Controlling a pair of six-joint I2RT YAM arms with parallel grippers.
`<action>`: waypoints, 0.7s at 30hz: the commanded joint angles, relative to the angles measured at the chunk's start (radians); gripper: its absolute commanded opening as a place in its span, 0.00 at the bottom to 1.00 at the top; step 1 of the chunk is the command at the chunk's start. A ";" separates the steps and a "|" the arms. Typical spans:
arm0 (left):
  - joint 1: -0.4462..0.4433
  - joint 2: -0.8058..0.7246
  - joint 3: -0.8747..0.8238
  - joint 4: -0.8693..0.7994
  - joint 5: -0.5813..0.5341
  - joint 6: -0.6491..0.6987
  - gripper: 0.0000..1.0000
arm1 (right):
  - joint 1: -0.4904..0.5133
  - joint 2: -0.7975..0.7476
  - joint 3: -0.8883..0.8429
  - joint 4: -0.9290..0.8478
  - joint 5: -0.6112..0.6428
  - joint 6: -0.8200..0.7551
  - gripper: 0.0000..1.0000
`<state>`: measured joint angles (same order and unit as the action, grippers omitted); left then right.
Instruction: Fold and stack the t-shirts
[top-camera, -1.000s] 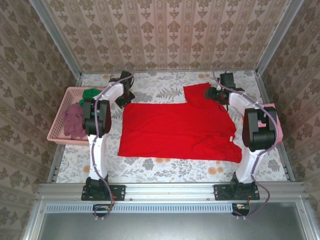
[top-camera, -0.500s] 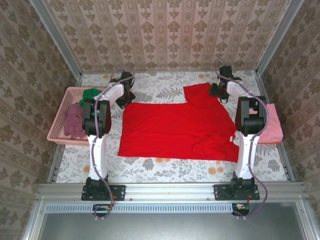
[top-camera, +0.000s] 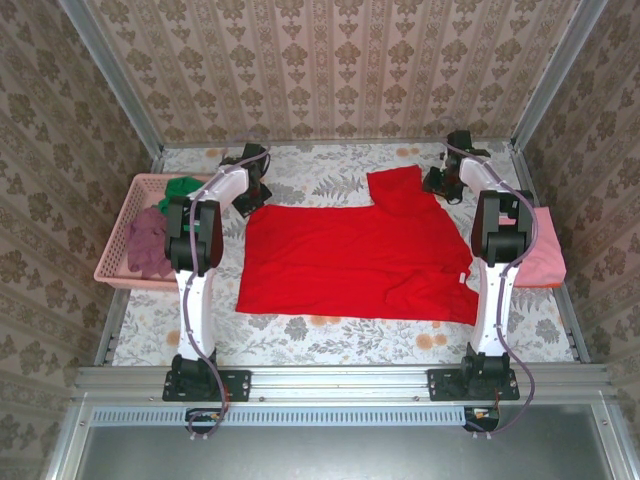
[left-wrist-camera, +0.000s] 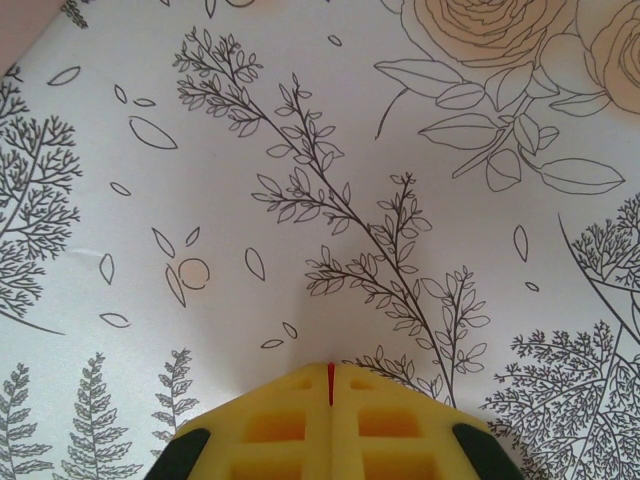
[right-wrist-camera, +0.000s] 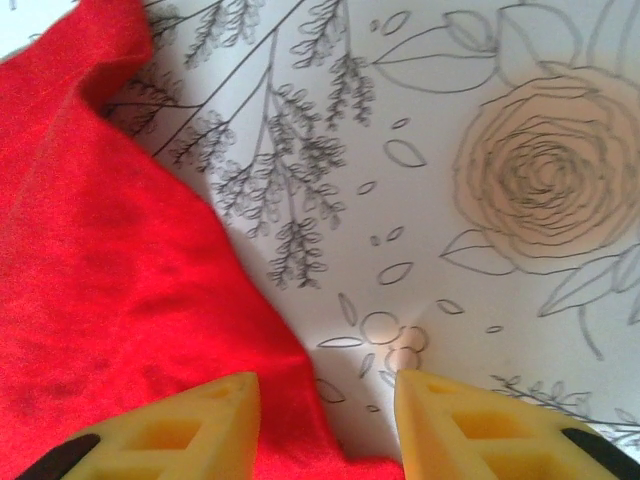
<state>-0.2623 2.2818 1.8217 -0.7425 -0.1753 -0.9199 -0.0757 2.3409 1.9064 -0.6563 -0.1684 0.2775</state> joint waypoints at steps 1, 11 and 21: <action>-0.013 -0.018 -0.009 -0.006 0.030 0.017 0.00 | 0.002 0.055 0.053 -0.075 -0.096 -0.035 0.38; -0.014 -0.025 -0.014 -0.008 0.020 0.030 0.00 | 0.002 0.016 0.021 -0.021 -0.125 -0.019 0.00; -0.014 -0.173 -0.117 0.112 0.025 0.100 0.00 | 0.002 -0.252 -0.227 0.200 -0.123 0.029 0.00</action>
<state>-0.2749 2.1754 1.7103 -0.6632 -0.1600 -0.8600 -0.0792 2.2013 1.7252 -0.5446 -0.2710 0.2768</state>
